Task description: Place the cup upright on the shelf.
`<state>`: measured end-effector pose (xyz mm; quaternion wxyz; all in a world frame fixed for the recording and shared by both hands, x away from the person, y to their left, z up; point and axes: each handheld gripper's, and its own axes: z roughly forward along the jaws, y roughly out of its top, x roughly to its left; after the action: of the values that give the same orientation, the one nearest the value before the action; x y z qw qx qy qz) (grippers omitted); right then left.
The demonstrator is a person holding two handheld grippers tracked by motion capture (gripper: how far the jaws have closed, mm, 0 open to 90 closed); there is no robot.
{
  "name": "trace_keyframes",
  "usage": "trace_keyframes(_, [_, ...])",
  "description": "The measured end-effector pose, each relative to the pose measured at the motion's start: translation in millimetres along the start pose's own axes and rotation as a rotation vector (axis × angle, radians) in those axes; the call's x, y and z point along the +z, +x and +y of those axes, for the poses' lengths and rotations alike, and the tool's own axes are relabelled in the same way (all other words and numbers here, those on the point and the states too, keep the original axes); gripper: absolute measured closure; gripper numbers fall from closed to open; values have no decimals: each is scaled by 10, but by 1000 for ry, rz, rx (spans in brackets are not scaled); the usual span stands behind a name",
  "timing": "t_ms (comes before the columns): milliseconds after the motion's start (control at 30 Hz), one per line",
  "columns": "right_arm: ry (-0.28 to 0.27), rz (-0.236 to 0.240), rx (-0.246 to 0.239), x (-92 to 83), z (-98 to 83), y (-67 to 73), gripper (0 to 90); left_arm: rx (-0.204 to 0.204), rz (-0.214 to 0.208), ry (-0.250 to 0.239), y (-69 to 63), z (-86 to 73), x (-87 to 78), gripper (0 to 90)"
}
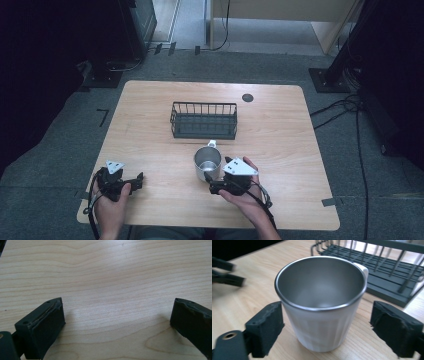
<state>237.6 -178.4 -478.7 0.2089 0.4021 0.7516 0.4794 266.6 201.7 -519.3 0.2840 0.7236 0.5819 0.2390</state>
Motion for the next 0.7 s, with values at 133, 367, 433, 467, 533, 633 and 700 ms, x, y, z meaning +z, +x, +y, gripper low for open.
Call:
trace_keyframes(133, [-14,16,-70,-15,-43,21,266,0,0,0,0,0,0,0])
trace_keyframes(367, [-3,-21,-100,13,-85,206,326,0,0,0,0,0,0,0])
trace_keyframes(433, [0,-19,-108,13,-87,240,326,0,0,0,0,0,0,0])
trace_keyframes(467, [5,-8,-112,16,-87,309,326,0,0,0,0,0,0,0])
trace_keyframes(533, [6,14,-127,23,-93,360,337,0,0,0,0,0,0,0])
trace_keyframes(633, [14,36,-141,64,-111,437,286,0,0,0,0,0,0,0])
trace_keyframes(700, [14,11,-120,111,-115,438,237,0,0,0,0,0,0,0])
